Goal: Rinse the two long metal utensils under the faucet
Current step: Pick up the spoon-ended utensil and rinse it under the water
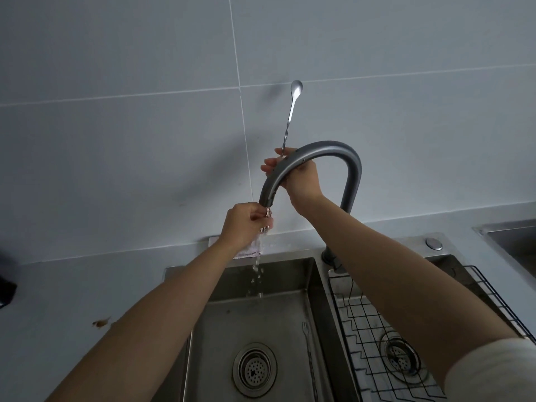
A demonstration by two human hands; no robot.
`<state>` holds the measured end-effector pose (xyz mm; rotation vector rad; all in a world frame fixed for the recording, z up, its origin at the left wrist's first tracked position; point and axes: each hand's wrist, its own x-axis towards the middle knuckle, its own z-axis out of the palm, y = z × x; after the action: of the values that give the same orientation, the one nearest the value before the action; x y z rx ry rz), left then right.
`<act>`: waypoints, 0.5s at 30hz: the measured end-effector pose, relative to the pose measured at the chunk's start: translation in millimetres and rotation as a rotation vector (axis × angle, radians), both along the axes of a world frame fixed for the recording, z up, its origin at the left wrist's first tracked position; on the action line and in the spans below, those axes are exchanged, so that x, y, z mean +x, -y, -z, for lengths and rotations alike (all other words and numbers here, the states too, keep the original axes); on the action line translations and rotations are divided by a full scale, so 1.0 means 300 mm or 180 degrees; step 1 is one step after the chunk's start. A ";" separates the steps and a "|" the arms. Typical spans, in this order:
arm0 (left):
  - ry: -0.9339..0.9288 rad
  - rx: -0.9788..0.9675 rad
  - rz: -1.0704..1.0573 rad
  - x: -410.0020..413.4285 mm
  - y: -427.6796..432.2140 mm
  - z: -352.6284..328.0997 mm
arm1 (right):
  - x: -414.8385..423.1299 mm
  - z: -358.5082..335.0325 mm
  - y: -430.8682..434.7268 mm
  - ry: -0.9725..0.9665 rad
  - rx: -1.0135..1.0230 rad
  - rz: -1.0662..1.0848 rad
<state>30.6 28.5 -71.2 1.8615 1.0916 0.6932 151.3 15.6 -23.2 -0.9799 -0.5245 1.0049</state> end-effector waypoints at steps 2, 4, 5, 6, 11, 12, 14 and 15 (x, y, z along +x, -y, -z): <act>-0.0162 0.0185 0.0031 0.003 0.010 0.016 | -0.005 0.006 0.004 0.0083 -0.0020 -0.0019; -0.0372 0.0336 0.0080 0.005 0.018 0.036 | -0.013 0.012 0.015 0.0223 -0.0056 -0.0046; -0.0453 0.0357 0.0119 0.006 0.021 0.046 | -0.016 0.018 0.022 0.0352 -0.0087 -0.0060; -0.0514 0.0346 0.0157 0.007 0.025 0.057 | -0.020 0.025 0.031 0.0524 -0.0120 -0.0082; -0.0788 0.0411 0.0181 0.005 0.069 0.111 | -0.049 0.073 0.080 0.1233 -0.0384 -0.0194; -0.0775 0.0339 0.0207 0.005 0.080 0.126 | -0.054 0.087 0.087 0.1291 -0.0438 -0.0211; -0.0775 0.0190 0.0238 0.001 0.099 0.156 | -0.063 0.117 0.101 0.1314 -0.0513 -0.0297; -0.0808 0.0147 0.0241 -0.002 0.111 0.170 | -0.069 0.133 0.109 0.1306 -0.0530 -0.0352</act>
<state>29.9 -4.7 -122.1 2.0605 1.1650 0.4502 130.5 -17.1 -63.0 -1.3292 -0.8517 0.9588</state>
